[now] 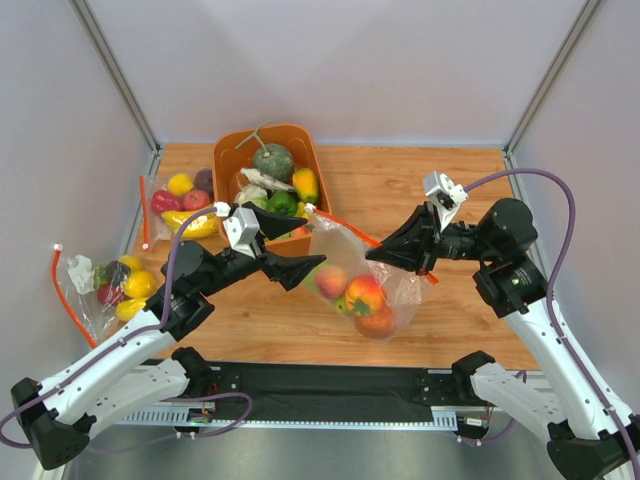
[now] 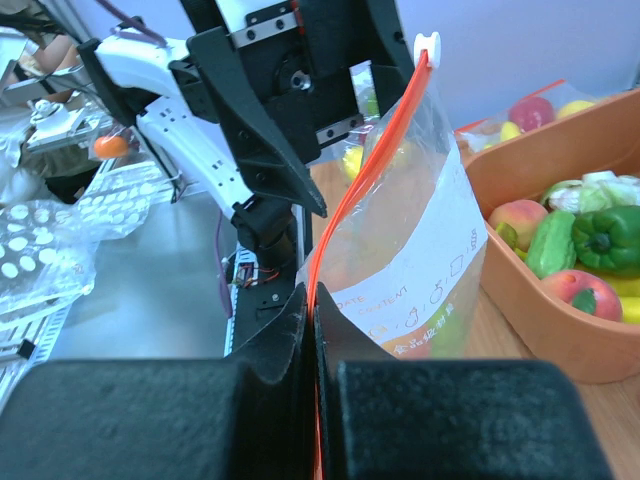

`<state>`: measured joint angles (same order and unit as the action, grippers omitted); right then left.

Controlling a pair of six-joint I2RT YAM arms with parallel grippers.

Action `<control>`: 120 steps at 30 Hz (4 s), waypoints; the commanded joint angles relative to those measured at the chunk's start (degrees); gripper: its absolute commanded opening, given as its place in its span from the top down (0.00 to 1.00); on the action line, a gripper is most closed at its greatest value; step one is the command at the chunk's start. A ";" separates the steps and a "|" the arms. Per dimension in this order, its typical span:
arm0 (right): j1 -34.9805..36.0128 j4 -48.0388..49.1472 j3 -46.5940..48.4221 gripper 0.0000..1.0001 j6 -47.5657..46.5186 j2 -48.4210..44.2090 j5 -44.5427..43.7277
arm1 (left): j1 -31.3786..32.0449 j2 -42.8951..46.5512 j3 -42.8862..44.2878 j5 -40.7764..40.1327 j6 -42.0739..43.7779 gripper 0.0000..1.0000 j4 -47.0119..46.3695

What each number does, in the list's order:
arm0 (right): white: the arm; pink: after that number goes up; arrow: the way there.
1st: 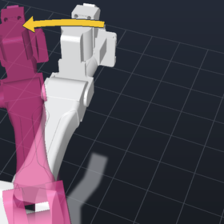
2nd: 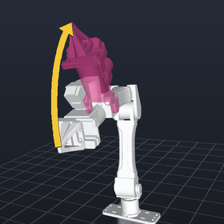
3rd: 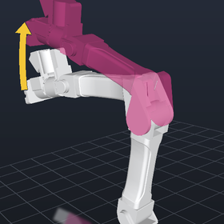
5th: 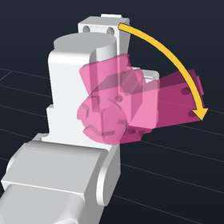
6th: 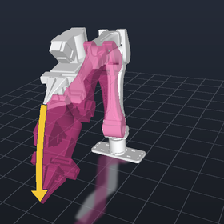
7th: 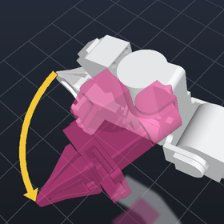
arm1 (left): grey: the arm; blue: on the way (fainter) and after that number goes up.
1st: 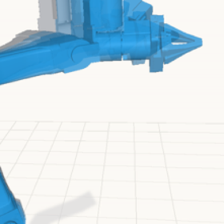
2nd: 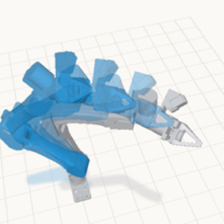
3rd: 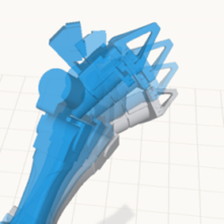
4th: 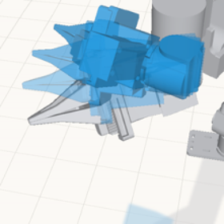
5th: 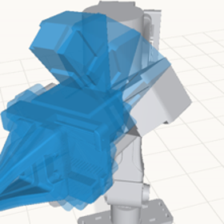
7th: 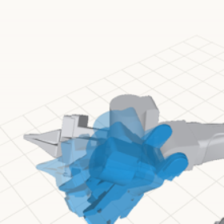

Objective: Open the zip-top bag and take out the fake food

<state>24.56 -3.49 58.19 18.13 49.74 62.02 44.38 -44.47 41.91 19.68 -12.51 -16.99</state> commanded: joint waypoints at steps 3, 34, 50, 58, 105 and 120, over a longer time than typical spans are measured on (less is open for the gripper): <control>-0.12 5.33 1.31 1.00 2.17 -1.75 5.57 | -0.35 -3.43 0.89 7.81 -4.70 0.05 -11.02; 0.92 -13.57 -4.76 0.29 -12.42 -1.84 -12.54 | -0.35 -5.71 6.07 15.56 4.95 1.00 23.57; 16.31 -1.35 -6.08 0.37 -17.07 3.96 -23.26 | -0.35 -17.05 21.02 26.81 21.74 1.00 49.25; 19.29 -2.14 -3.35 0.50 -19.80 8.62 -24.66 | -0.35 -16.00 18.47 26.11 22.09 1.00 48.11; 24.66 1.56 -2.38 1.00 -19.45 11.61 -24.57 | -0.35 -16.00 16.89 21.89 22.80 1.00 49.34; 24.75 -3.28 -3.52 1.00 -21.38 10.30 -28.71 | -0.26 -11.26 15.04 17.50 22.09 1.00 46.09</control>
<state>49.17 -5.39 54.06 -1.61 61.39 35.48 44.12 -58.43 57.23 38.35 9.15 31.77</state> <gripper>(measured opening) 0.093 0.006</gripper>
